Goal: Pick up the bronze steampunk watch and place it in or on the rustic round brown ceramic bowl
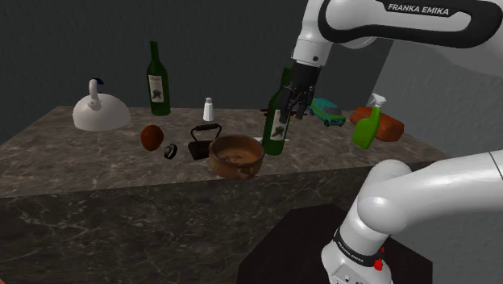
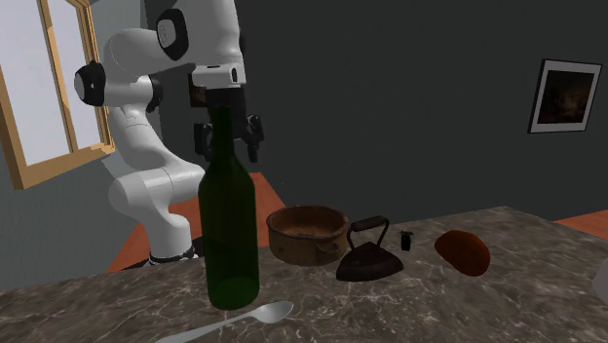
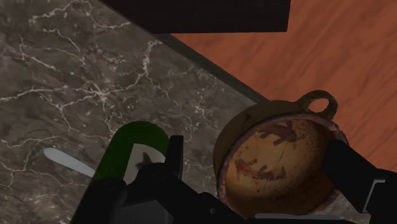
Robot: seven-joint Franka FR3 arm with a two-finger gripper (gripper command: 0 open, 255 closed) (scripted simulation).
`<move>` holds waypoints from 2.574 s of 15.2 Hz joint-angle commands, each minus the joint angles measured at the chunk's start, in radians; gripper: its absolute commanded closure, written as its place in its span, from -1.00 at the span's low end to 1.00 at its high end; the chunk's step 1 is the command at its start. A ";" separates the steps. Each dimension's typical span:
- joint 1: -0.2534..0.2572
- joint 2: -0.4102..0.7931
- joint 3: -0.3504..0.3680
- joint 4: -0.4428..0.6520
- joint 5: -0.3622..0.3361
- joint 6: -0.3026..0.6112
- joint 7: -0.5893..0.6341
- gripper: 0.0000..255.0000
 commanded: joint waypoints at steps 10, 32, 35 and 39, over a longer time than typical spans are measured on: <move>0.043 0.319 0.117 0.132 0.015 0.182 0.065 -1.00; 0.183 1.204 0.285 0.890 -0.243 0.237 0.286 -1.00; 0.181 1.208 0.282 0.855 -0.245 0.276 0.288 -1.00; 0.179 1.217 0.280 0.813 -0.249 0.326 0.291 -1.00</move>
